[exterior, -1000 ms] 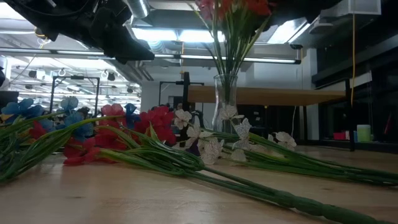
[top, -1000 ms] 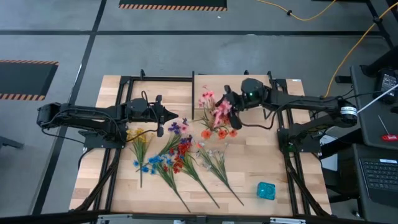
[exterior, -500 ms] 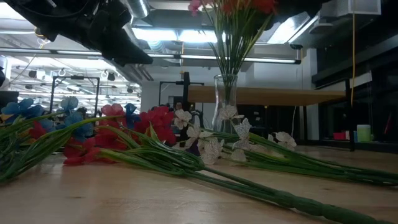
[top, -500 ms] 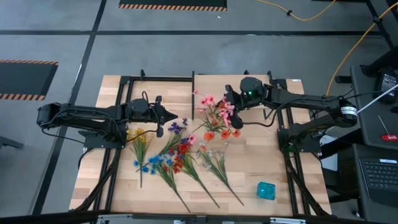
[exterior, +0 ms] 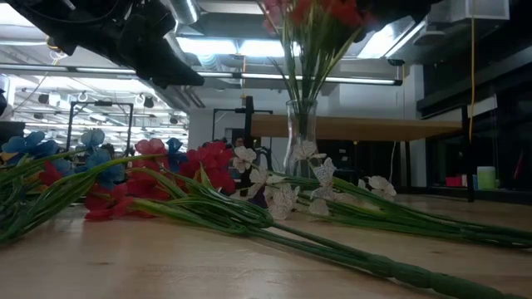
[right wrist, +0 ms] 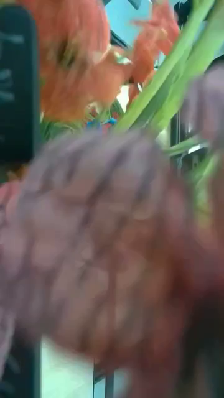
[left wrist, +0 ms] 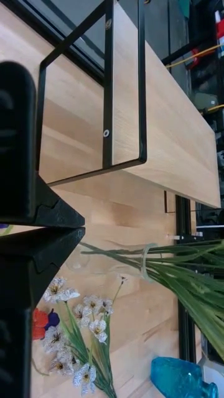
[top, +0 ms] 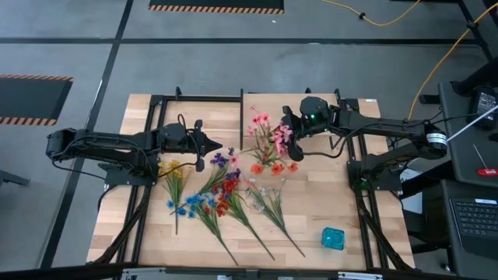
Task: Pick and place flowers into a vace then onto a shelf
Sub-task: Put the pink flowers into the transparent vase
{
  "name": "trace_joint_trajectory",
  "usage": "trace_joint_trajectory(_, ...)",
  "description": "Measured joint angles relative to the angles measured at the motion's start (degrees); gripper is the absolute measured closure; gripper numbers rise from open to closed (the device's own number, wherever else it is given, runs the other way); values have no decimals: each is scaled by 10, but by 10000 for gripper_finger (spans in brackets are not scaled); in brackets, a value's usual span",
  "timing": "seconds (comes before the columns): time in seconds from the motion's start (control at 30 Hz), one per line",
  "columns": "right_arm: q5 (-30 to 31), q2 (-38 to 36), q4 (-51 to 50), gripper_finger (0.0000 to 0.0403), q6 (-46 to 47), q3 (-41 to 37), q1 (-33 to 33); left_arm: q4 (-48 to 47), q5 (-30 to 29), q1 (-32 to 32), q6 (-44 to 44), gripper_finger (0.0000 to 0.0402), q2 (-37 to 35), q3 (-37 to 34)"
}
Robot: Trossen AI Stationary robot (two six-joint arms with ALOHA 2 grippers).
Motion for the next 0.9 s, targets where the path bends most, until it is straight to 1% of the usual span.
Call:
trace_joint_trajectory(0.13, 0, 0, -1, 323, 0, 0, 0, 0, 0, 0, 0, 399, 0, 0)
trace_joint_trajectory(0.27, 0, 0, -1, 323, 0, 0, 0, 0, 0, 0, 0, 396, 0, 0)
trace_joint_trajectory(0.47, 0, -5, 0, 302, -1, 0, 0, 0, 0, 0, 0, 399, 0, 0)
trace_joint_trajectory(0.63, 4, -36, 4, 283, -3, 0, -3, 0, 0, 0, 0, 397, 0, 0)
trace_joint_trajectory(0.9, 15, -88, 0, 277, -3, 0, -11, -1, 1, 0, 0, 399, 0, 0)
